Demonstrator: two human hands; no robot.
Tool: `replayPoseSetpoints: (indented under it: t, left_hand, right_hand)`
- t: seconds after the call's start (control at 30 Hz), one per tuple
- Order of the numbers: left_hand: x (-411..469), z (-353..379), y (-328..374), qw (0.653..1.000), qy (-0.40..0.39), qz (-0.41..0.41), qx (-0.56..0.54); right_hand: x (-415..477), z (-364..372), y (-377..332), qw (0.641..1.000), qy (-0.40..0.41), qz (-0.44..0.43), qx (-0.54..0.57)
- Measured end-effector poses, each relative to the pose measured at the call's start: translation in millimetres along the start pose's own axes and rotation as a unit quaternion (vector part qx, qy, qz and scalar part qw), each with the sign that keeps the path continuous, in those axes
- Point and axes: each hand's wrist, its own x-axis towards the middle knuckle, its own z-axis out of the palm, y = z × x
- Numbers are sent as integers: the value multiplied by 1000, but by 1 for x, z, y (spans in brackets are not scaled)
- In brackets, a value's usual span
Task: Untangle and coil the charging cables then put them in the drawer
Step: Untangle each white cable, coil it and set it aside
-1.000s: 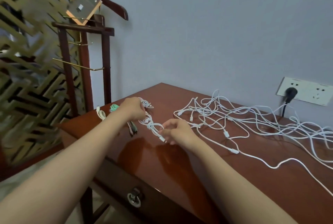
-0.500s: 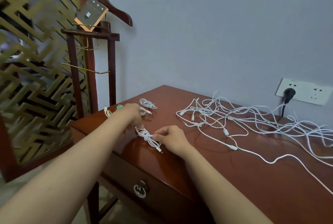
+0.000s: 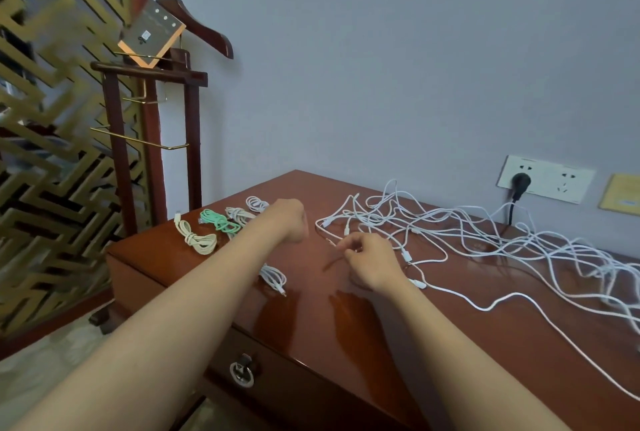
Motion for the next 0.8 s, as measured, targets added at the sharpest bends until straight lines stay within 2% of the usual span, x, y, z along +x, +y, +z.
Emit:
replayPoseSetpoints:
  t: [0.13, 0.27, 0.33, 0.43, 0.6, 0.8]
  left_hand:
    - [4, 15, 26, 999, -41, 23, -10]
    - [5, 36, 54, 996, -74, 53, -7]
    - [5, 49, 66, 994, -93, 63, 0]
    - [7, 71, 82, 993, -98, 69, -22]
    - [7, 95, 107, 990, -109, 67, -56]
    - [-2, 123, 142, 988, -103, 104, -40]
  right_hand:
    - [-6, -20, 28, 995, 12, 0, -99]
    - [-19, -36, 54, 969, -59, 17, -240]
    - [-27, -45, 66, 974, -72, 20, -215]
    - [-37, -63, 83, 990, -80, 40, -108]
    - [-56, -92, 104, 996, -40, 82, 9]
    - [-74, -112, 126, 993, -20, 110, 21]
